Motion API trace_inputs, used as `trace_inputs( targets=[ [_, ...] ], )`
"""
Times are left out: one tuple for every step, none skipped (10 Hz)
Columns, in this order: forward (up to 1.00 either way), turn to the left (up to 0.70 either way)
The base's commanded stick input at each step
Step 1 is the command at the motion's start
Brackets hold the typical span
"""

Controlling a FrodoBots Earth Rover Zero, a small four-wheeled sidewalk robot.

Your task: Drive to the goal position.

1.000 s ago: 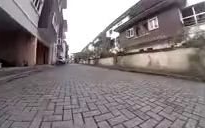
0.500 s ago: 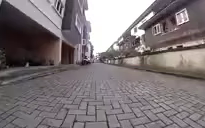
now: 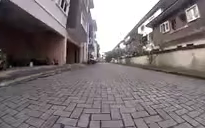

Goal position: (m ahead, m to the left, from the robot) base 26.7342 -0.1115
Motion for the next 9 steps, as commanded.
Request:
trace_inputs(
  targets=[
    [0.7,0.0],
    [0.7,0.0],
    [0.7,0.0],
    [0.7,0.0],
    [0.7,0.0],
    [0.7,0.0],
    [0.7,0.0],
    [0.7,0.0],
    [0.7,0.0]
  ],
)
